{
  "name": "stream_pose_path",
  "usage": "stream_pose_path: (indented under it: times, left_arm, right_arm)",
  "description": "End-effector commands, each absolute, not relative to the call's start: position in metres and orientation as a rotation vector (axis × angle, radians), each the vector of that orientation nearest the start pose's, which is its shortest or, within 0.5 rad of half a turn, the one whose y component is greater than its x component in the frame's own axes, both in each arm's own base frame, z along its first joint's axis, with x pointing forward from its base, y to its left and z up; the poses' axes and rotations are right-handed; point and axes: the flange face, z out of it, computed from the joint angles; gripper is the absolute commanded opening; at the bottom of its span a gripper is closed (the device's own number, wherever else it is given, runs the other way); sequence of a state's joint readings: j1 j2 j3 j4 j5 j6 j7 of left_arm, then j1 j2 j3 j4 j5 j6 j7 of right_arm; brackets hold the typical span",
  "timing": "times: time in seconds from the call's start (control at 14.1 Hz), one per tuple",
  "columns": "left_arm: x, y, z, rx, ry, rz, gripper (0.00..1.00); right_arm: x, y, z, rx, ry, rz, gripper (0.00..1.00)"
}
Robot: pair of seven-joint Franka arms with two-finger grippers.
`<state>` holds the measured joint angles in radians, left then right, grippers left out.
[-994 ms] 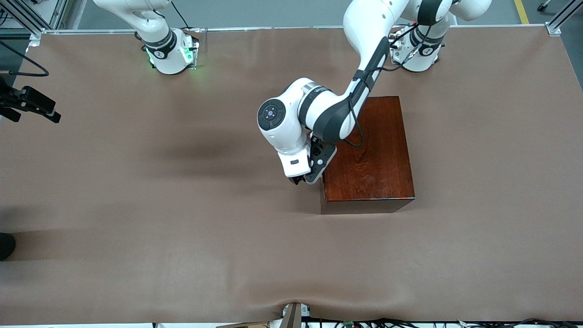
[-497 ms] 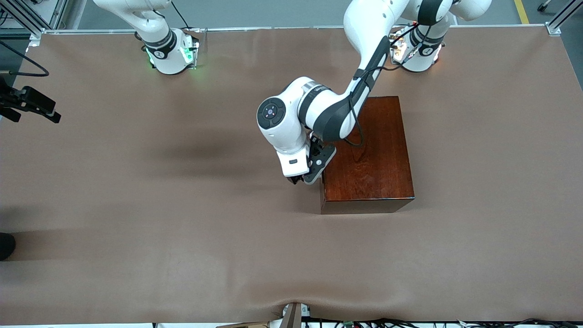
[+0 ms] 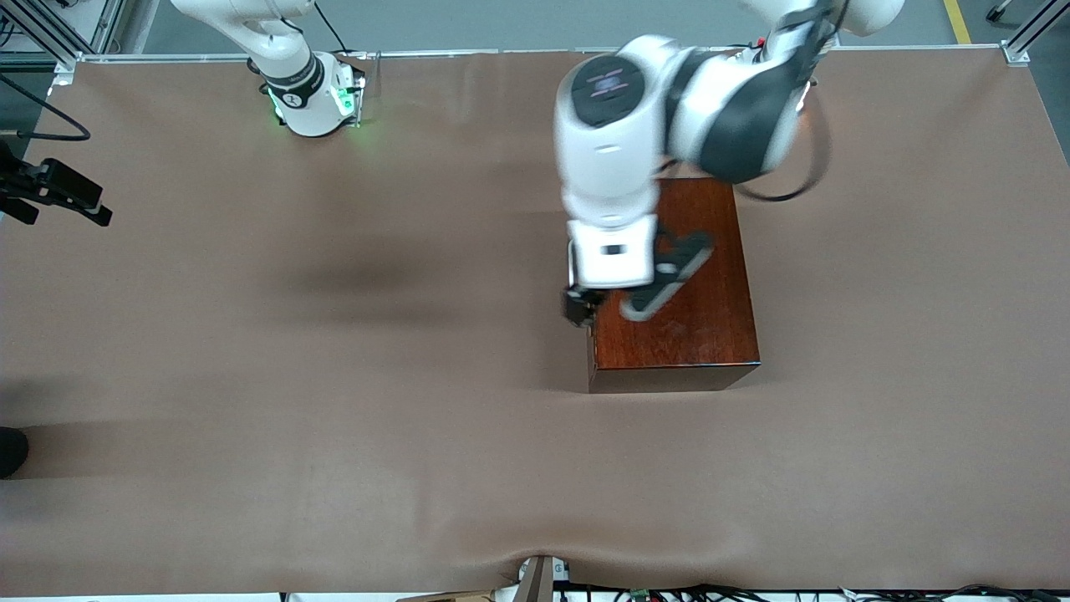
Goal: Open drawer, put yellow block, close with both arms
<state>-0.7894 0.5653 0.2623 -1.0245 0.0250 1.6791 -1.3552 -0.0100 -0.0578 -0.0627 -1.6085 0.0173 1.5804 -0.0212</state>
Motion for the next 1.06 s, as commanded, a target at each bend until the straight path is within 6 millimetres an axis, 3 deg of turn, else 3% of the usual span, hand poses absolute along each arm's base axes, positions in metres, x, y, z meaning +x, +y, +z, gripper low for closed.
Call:
stream_pose_path:
  times: [0.0, 0.21, 0.43, 0.71, 0.99]
  left_arm:
    - [0.611, -0.352, 0.557, -2.924, -1.143, -0.217, 1.0]
    - [0.626, -0.284, 0.579, -2.958, -1.047, -0.124, 1.0]
    - [0.623, -0.231, 0.598, -2.983, -0.917, -0.046, 1.0]
    - [0.622, -0.159, 0.603, -3.027, -0.752, 0.017, 1.0]
    - [0.611, -0.112, 0.602, -3.061, -0.628, 0.072, 1.0]
  right_arm:
    - [0.537, -0.036, 0.641, -3.107, 0.095, -0.059, 1.0]
    - [0.537, -0.037, 0.642, -3.107, 0.1, -0.062, 1.0]
    - [0.537, -0.036, 0.642, -3.107, 0.097, -0.062, 1.0]
    - [0.537, -0.036, 0.642, -3.107, 0.097, -0.062, 1.0]
    - [0.537, -0.038, 0.642, -3.107, 0.102, -0.064, 1.0]
